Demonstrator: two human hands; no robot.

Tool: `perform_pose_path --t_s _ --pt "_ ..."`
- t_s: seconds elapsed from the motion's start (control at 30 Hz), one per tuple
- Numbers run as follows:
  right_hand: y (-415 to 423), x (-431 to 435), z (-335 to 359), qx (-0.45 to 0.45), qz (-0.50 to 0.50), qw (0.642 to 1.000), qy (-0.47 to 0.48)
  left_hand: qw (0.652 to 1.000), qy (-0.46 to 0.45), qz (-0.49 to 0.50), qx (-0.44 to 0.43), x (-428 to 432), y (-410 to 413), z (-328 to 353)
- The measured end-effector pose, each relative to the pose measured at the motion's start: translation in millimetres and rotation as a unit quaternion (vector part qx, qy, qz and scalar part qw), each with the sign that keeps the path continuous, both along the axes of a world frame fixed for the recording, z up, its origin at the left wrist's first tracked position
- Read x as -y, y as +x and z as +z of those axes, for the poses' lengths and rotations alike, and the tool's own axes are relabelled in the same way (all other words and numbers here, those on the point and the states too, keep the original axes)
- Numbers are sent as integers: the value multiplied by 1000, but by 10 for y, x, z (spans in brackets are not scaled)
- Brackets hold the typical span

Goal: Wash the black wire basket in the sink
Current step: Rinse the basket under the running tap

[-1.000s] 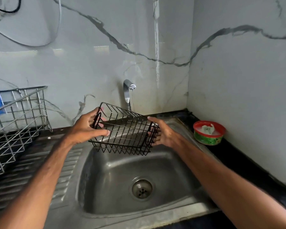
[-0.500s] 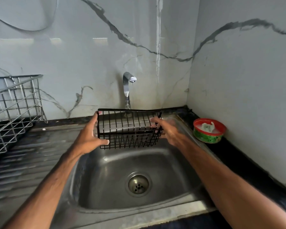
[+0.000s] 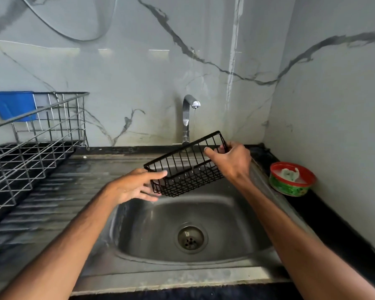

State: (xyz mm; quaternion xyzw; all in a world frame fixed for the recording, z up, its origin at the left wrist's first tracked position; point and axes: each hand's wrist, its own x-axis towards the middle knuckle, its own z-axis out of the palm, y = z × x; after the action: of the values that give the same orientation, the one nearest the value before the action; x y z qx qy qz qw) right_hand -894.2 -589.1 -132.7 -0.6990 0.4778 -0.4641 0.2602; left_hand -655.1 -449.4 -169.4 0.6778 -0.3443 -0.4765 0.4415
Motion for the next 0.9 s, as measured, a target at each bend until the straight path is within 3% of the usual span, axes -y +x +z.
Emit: perform_pose_path --t_s 0.17,0.27,0.43,0.67,0.8,0.9 --pt "65 -210 17 -74 9 990 -115 969 56 95 -222 131 -269 -125" --pt "98 -325 70 -146 25 967 -207 941 26 104 -322 252 -343 -235" --pt "-10 -309 160 -131 61 951 -274 943 11 157 -292 329 -373 -268" --pt "-217 -102 298 -88 100 958 -253 959 19 152 -237 377 -324 -272" --pt "-359 106 305 39 97 989 -103 972 27 147 -179 444 -251 -267" --pt "-402 335 203 131 166 966 146 977 26 132 -163 500 -219 -292"
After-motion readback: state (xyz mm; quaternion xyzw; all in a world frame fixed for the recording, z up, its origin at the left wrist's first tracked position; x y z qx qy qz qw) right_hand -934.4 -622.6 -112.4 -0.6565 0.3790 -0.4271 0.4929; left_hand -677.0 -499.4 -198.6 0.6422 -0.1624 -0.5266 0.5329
